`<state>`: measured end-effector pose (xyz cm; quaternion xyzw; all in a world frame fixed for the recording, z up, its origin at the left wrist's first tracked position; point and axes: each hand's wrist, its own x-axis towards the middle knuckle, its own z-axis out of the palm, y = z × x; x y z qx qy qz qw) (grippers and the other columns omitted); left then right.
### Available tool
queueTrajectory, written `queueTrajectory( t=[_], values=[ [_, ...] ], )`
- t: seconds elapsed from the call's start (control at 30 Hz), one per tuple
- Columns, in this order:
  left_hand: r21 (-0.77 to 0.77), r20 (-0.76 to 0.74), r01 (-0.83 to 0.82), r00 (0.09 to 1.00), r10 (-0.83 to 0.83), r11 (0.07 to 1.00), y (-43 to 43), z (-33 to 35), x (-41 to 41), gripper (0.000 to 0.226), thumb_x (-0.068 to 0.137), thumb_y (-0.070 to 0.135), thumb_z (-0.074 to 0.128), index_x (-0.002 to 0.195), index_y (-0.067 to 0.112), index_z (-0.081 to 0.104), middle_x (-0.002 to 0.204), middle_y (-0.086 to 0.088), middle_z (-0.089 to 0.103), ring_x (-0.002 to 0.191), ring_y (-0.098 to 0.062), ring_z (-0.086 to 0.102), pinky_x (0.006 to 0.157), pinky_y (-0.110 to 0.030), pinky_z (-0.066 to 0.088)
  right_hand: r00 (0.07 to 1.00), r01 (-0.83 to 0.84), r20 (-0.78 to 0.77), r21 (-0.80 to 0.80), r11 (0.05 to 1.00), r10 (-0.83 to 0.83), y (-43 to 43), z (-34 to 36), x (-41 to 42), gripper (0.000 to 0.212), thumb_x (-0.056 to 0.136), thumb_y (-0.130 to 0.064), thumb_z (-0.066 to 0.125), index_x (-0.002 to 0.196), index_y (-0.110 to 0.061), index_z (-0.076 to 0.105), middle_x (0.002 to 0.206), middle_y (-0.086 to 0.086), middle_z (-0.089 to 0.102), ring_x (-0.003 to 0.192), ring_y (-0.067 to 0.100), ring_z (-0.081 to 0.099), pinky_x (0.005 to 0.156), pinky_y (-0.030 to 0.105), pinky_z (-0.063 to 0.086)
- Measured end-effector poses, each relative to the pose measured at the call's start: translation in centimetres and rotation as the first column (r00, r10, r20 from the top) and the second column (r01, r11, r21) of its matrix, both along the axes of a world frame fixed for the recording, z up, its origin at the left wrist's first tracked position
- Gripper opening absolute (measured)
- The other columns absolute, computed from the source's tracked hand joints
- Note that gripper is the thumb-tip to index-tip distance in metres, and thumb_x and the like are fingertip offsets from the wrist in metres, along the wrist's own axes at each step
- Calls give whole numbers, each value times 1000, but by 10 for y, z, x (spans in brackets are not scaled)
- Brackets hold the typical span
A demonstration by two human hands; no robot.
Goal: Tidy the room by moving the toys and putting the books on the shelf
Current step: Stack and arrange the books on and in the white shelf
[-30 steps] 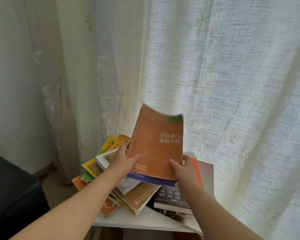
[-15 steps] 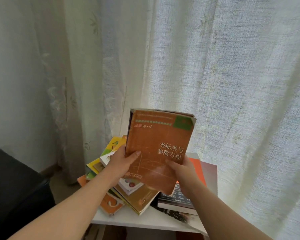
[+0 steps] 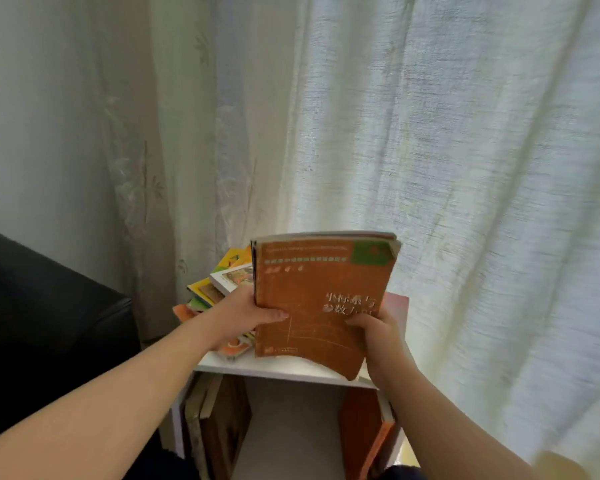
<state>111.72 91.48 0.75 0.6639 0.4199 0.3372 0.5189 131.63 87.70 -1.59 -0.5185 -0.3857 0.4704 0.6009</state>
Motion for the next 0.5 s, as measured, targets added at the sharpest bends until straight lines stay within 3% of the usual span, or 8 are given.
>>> queueTrajectory(
  t=[0.07, 0.13, 0.27, 0.4, 0.5],
  values=[
    [50, -46, 35, 998, -33, 998, -15, -6, 2, 30, 83, 4, 66, 94, 32, 61, 98, 10, 67, 94, -6, 62, 82, -20, 51, 999, 25, -24, -12, 1000, -26, -18, -8, 1, 33, 81, 13, 44, 90, -14, 61, 90, 12, 66, 81, 27, 62, 70, 38, 54],
    [71, -122, 78, 990, -69, 994, -25, -9, 2, 29, 83, 5, 67, 96, 31, 62, 101, 9, 67, 93, -1, 62, 82, -17, 52, 998, 49, -38, -36, 998, -51, -27, -17, 5, 32, 79, 14, 42, 87, -11, 60, 84, 11, 64, 75, 25, 60, 64, 34, 52],
    [82, -344, 125, 935, -89, 989, -42, -24, 0, 35, 82, 20, 70, 114, 29, 59, 113, 8, 64, 107, -10, 59, 92, -24, 49, 1000, 20, 7, -108, 994, -19, -38, -39, 11, 32, 74, 15, 41, 91, -5, 59, 88, 17, 62, 82, 33, 59, 77, 45, 52],
    [-92, -519, 182, 830, -203, 979, -52, -46, -12, 29, 86, 19, 65, 104, 38, 52, 98, 18, 58, 92, -3, 57, 83, -18, 50, 982, -66, 160, -209, 976, 100, -50, -66, 11, 31, 76, 14, 41, 82, -10, 60, 83, 13, 63, 81, 30, 58, 81, 45, 50],
    [-163, -561, 176, 793, -238, 971, -54, -80, -26, 24, 87, 20, 65, 106, 32, 58, 105, 9, 64, 95, -8, 64, 85, -23, 54, 941, -107, 273, -320, 941, 200, -58, -92, 6, 35, 79, 14, 42, 83, -16, 59, 83, 6, 65, 80, 23, 59, 66, 31, 49]
  ],
)
